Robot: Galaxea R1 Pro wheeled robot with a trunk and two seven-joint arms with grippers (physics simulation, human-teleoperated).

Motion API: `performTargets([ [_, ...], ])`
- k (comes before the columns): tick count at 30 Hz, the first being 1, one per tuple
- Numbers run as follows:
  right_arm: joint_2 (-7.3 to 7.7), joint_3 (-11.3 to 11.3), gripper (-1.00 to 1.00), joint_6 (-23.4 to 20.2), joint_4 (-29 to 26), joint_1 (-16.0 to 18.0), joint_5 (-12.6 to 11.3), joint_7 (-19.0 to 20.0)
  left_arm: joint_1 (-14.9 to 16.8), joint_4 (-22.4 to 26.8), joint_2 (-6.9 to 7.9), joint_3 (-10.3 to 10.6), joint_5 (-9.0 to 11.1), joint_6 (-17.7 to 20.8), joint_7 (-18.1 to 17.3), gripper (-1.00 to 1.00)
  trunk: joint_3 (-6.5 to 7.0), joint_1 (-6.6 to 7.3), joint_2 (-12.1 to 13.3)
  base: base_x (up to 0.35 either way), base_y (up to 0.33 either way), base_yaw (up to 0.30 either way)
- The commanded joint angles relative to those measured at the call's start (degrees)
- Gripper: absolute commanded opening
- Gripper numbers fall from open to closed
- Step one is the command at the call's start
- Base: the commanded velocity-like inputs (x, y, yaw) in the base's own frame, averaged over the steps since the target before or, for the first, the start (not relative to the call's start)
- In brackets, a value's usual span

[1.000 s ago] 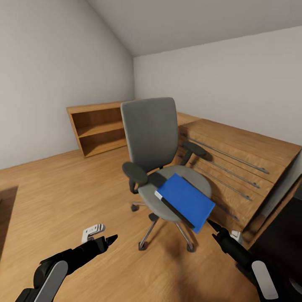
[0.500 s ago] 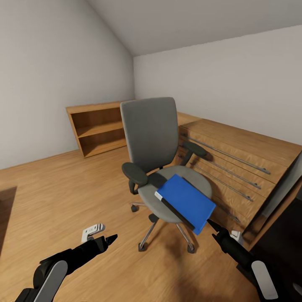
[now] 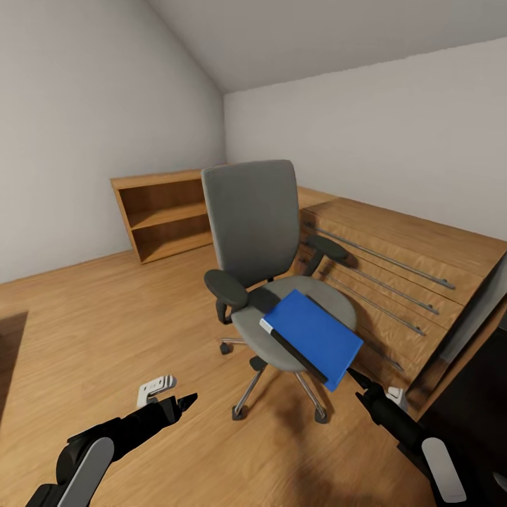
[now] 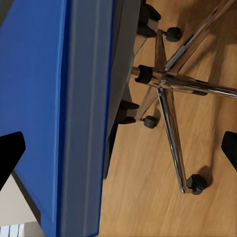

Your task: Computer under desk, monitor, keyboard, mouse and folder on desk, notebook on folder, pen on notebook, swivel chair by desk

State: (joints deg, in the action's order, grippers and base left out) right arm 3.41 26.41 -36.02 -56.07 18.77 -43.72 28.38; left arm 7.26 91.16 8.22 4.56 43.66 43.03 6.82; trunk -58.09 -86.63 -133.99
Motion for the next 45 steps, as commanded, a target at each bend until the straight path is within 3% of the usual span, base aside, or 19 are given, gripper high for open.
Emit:
performTargets([
  [1, -0.04, 0.14, 1.00, -0.45, -0.01, 0.04, -0.23, 0.08, 0.03, 0.07, 0.04, 0.12, 0.60, 0.13, 0.58, 1.00, -0.05, 0.01, -0.02, 0.000, 0.000, 0.000],
  [15, -0.07, -0.04, 1.00, -0.49, -0.02, 0.04, -0.27, 0.57, 0.03, 0.07, 0.04, 0.19, 0.58, 0.20, 0.56, 1.00, -0.05, 0.01, -0.02, 0.000, 0.000, 0.000],
  [19, 0.00, -2.66, 1.00, -0.49, -0.08, 0.04, -0.29, 2.10, 0.03, 0.07, 0.04, 0.19, 0.59, 0.21, 0.50, 1.00, -0.05, 0.01, -0.02, 0.000, 0.000, 0.000],
  [24, 0.01, -3.36, 1.00, -0.46, -0.08, 0.04, -0.31, 2.34, 0.03, 0.07, 0.04, 0.22, 0.55, 0.16, 0.51, 1.00, -0.05, 0.01, -0.02, 0.000, 0.000, 0.000],
  [45, 0.04, -3.56, 1.00, -0.45, -0.09, 0.04, -0.27, 2.33, 0.03, 0.07, 0.04, 0.27, 0.63, 0.08, 0.40, 1.00, -0.05, 0.01, -0.02, 0.042, 0.029, 0.000],
])
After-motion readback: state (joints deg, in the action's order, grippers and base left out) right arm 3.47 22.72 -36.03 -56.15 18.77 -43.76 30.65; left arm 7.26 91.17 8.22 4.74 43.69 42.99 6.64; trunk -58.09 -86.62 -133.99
